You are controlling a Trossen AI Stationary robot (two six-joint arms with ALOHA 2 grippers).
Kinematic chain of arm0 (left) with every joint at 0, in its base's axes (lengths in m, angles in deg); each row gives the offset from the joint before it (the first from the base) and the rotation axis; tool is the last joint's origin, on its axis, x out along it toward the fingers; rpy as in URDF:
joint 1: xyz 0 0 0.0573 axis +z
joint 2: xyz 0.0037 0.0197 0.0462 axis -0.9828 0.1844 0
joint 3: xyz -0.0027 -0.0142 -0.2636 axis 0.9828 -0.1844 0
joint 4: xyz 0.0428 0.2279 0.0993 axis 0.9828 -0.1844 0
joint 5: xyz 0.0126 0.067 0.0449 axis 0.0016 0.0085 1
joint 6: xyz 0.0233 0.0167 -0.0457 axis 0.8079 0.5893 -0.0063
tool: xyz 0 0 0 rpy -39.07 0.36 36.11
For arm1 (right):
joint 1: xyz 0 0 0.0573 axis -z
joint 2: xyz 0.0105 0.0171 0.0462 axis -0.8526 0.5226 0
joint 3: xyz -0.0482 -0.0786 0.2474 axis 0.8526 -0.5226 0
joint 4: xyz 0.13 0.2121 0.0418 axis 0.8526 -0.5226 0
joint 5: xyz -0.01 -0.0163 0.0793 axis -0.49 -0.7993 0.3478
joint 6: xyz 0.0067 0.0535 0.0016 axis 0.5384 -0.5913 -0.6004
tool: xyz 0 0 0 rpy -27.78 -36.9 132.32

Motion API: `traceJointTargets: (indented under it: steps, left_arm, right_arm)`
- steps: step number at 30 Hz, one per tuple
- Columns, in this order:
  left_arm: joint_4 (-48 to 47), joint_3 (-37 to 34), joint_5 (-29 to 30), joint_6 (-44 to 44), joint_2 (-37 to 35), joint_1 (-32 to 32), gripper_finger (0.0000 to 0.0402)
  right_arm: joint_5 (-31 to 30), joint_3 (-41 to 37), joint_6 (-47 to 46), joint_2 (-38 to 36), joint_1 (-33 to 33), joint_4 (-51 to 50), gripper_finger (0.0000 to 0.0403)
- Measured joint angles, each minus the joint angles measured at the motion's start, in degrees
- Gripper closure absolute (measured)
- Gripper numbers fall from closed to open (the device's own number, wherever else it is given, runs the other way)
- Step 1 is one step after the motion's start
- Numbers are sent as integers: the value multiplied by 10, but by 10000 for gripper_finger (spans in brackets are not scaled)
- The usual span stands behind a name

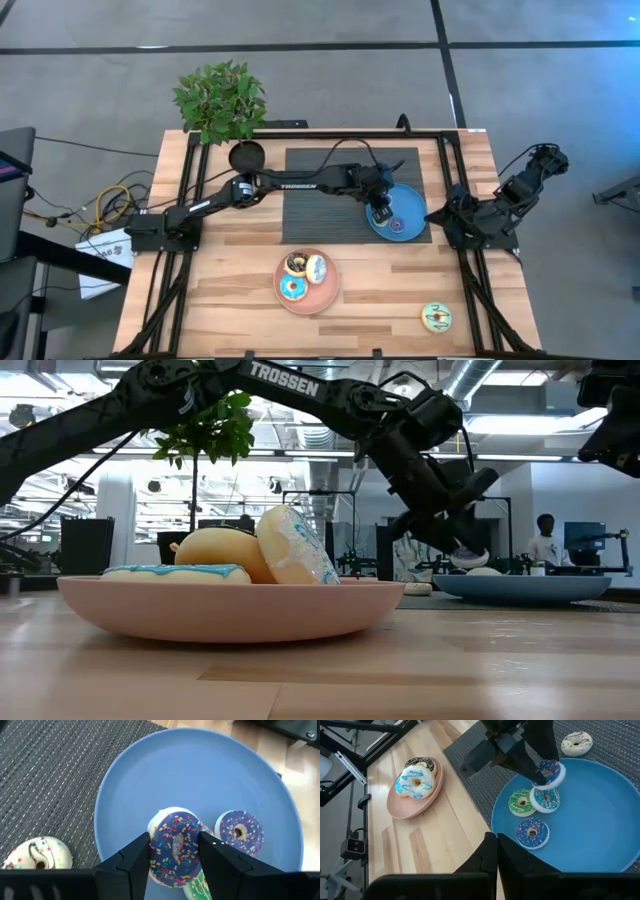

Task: Pick & Place donuts
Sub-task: Put the small dark blue donut onto the blue plate, then put the small white donut onto the blue plate

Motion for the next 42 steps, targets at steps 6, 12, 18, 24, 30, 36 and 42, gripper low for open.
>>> traceJointTargets:
  steps: [6, 12, 18, 24, 30, 36, 42]
  left_arm:
    - [-13, 0, 2, -1, 0, 3, 249]
    - [-15, 0, 4, -1, 0, 4, 213]
    - [-16, 0, 4, -1, 0, 4, 154]
    - [-16, 0, 1, -1, 0, 4, 122]
    - [-16, 0, -5, 8, 0, 4, 119]
    - [-24, 2, -7, 14, -8, 7, 122]
    - [-58, 2, -15, 18, -45, 23, 142]
  right_arm:
    - [-11, 0, 0, 0, 0, 0, 401]
    - [-11, 0, 0, 0, 0, 0, 401]
    - [-11, 0, 0, 0, 0, 1, 401]
    - [-11, 0, 0, 0, 0, 1, 401]
    - [-11, 0, 0, 0, 0, 1, 401]
    - [-11, 0, 0, 0, 0, 1, 401]
    - [-11, 0, 0, 0, 0, 1, 401]
